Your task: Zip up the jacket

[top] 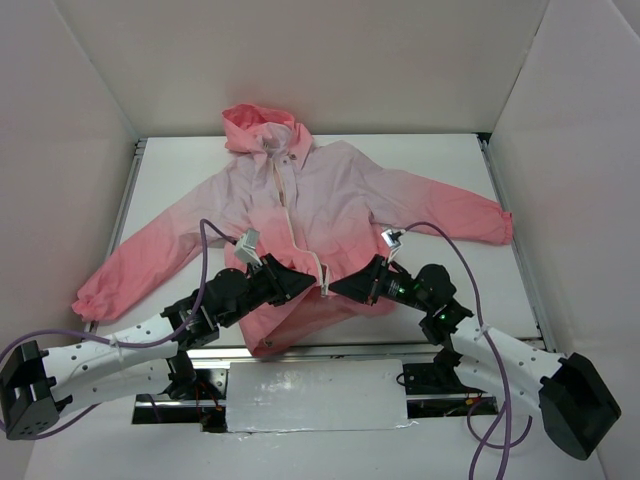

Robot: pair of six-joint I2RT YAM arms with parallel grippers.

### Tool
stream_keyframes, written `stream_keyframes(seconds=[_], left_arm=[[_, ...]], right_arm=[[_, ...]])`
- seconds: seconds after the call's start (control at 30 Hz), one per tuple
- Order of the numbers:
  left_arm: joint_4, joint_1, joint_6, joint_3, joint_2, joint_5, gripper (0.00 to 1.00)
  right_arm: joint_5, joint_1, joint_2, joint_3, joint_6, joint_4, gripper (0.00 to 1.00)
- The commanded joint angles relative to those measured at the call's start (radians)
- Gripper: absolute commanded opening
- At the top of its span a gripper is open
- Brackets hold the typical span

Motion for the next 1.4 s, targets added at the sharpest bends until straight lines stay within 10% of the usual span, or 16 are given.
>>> stream_keyframes(seconds=[0.0,1.37], left_arm=[[0.045,0.001,-0.014,0.042,-0.008,-0.006,0.0],[-0.113,0.003,-0.007,0.109,-0.036,-0.063,0.0]], right_arm=[[0.006,0.008,0.014,0.06,-0.026,0.049,0.0],[-0.023,0.002,0.021,0.071,-0.06,0.01,0.0]])
